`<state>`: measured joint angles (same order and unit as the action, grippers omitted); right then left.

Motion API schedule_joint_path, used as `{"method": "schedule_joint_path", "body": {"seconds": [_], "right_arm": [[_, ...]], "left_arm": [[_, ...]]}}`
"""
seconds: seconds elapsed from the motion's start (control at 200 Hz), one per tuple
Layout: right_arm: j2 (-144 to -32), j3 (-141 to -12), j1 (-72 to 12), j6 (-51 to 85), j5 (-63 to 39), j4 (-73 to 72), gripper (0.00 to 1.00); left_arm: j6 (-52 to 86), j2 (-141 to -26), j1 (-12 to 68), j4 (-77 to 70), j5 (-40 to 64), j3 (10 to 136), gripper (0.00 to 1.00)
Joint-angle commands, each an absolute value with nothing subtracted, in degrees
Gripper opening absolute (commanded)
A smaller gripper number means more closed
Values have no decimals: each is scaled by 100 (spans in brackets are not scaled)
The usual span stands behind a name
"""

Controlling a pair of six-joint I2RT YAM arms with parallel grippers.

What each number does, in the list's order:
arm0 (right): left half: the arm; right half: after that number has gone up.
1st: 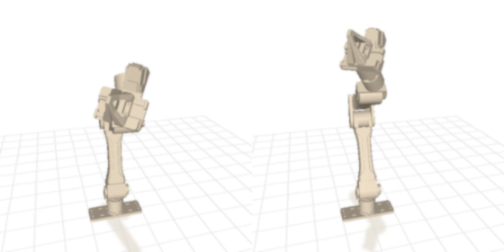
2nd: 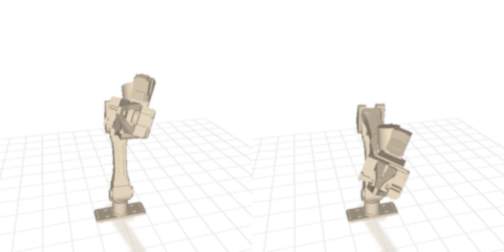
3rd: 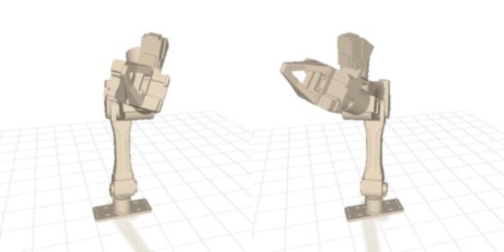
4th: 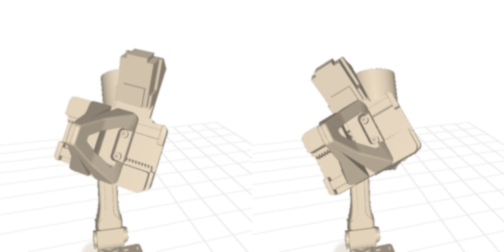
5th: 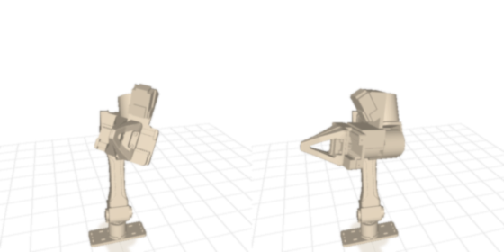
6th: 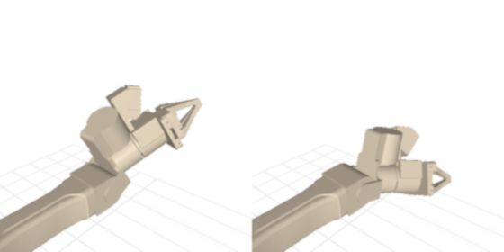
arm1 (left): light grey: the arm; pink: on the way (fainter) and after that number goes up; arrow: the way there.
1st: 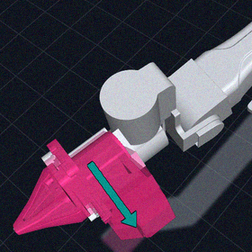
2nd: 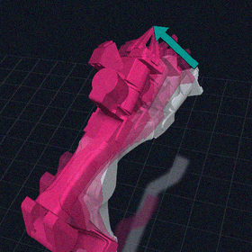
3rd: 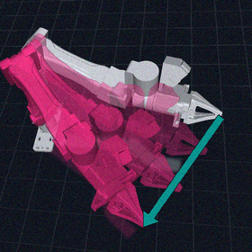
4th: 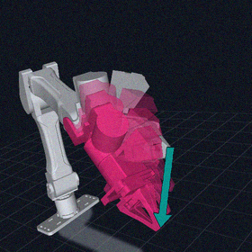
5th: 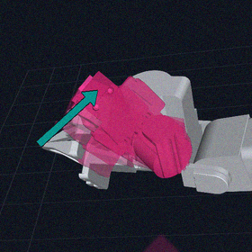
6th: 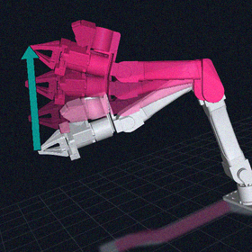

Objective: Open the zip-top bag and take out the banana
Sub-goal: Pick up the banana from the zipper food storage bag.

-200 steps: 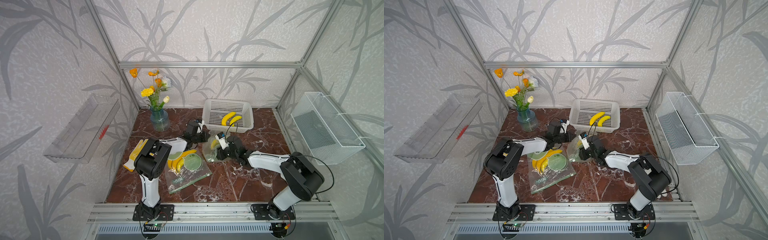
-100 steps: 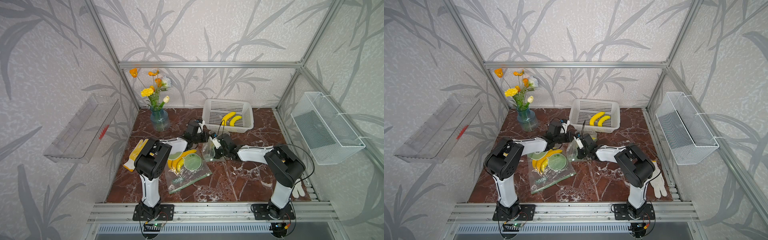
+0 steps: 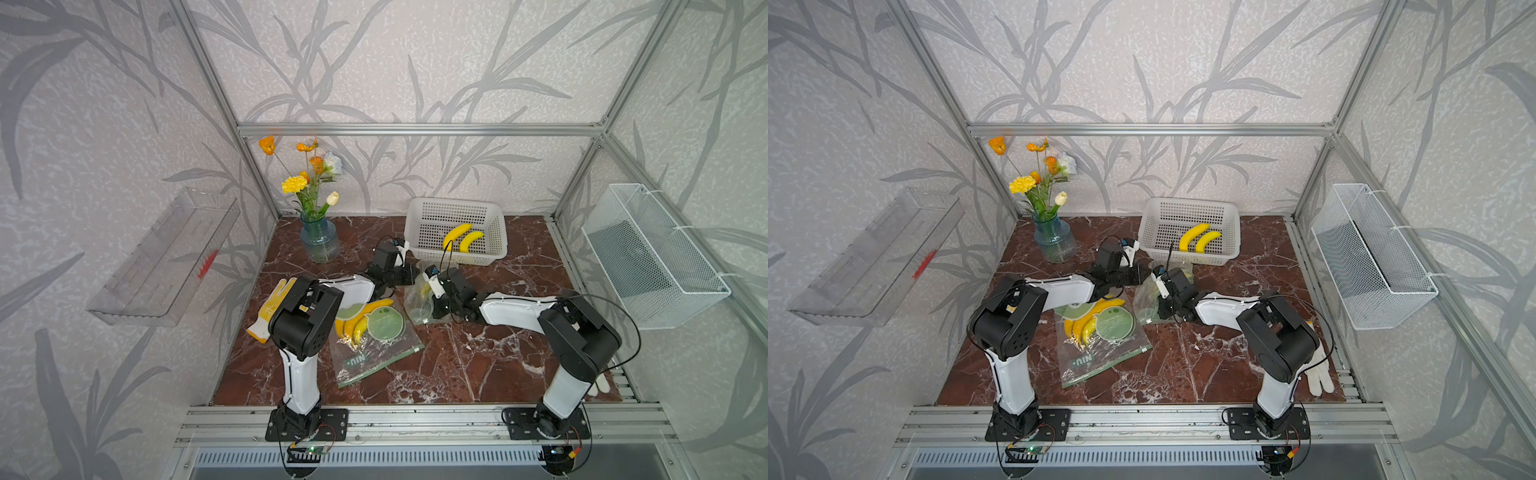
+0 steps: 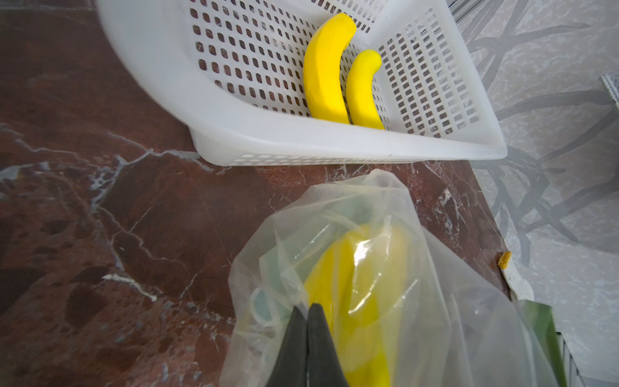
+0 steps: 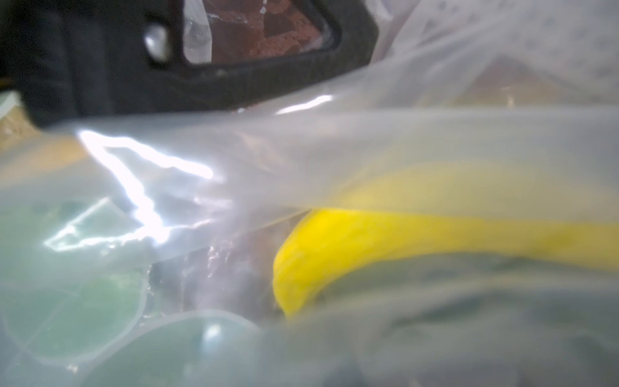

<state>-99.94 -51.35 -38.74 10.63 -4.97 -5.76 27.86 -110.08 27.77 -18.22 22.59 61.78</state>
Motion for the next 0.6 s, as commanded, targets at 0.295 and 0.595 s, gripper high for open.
{"method": "schedule_joint_path", "body": {"seconds": [0.295, 0.595], "right_arm": [[-9951, -5073, -3870, 1132, -659, -735, 24], [-10402, -5464, -3867, 1044, -576, -582, 24]], "left_arm": [[2628, -11027, 2821, -1812, 2088, 6190, 0], [2646, -11012, 2832, -1799, 2092, 6189, 0]]}}
